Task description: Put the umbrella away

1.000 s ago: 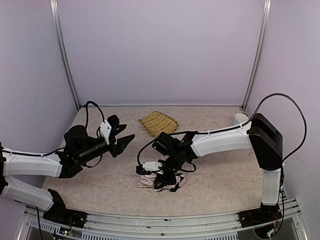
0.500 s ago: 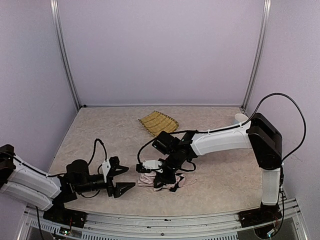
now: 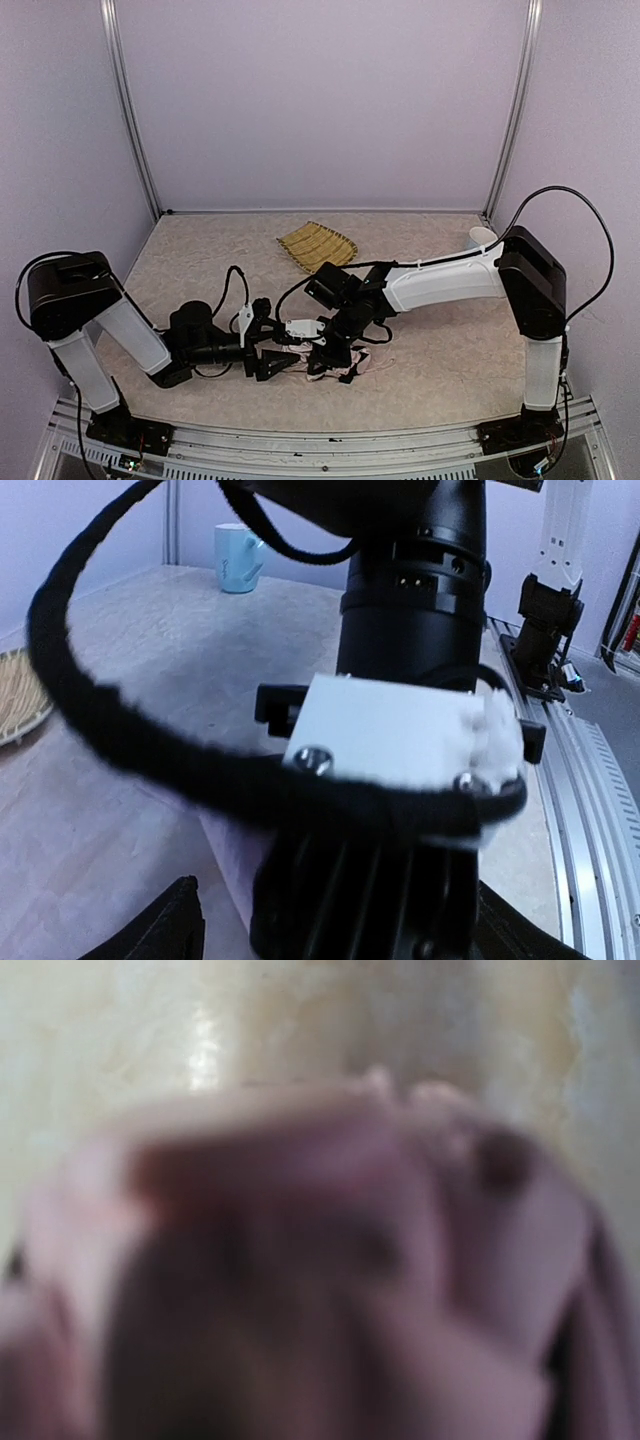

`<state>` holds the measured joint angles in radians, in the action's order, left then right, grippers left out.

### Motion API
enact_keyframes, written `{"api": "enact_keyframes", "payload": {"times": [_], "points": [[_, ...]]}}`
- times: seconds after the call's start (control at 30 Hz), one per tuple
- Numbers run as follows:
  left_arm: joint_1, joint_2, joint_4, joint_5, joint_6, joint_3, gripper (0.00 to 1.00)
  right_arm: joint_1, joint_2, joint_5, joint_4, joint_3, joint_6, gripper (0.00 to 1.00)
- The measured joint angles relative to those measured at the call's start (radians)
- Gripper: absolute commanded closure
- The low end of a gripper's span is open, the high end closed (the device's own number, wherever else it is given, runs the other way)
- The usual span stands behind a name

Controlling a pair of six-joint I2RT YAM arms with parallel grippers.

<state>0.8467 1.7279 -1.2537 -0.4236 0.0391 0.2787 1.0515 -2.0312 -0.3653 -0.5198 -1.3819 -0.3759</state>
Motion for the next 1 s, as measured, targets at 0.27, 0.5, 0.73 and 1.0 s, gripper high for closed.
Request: {"api": "enact_keyframes", "payload": {"times": [0.27, 0.5, 0.73, 1.0], "points": [[-0.037, 0.071, 0.019, -0.175, -0.045, 0.072, 0.85, 0.0, 0.0, 0.01, 0.006, -0.001, 0.003, 1.0], [-0.061, 0.075, 0.045, -0.257, -0.089, 0.081, 1.0, 0.0, 0.005, 0.021, 0.02, 0.001, 0.001, 0.52], [-0.064, 0.095, 0.144, -0.271, -0.092, 0.153, 1.0, -0.002, 0.046, 0.074, 0.023, 0.038, 0.034, 0.21], [-0.066, 0.12, 0.239, -0.267, -0.089, 0.217, 1.0, -0.003, 0.166, 0.105, 0.026, 0.106, 0.051, 0.13]]}}
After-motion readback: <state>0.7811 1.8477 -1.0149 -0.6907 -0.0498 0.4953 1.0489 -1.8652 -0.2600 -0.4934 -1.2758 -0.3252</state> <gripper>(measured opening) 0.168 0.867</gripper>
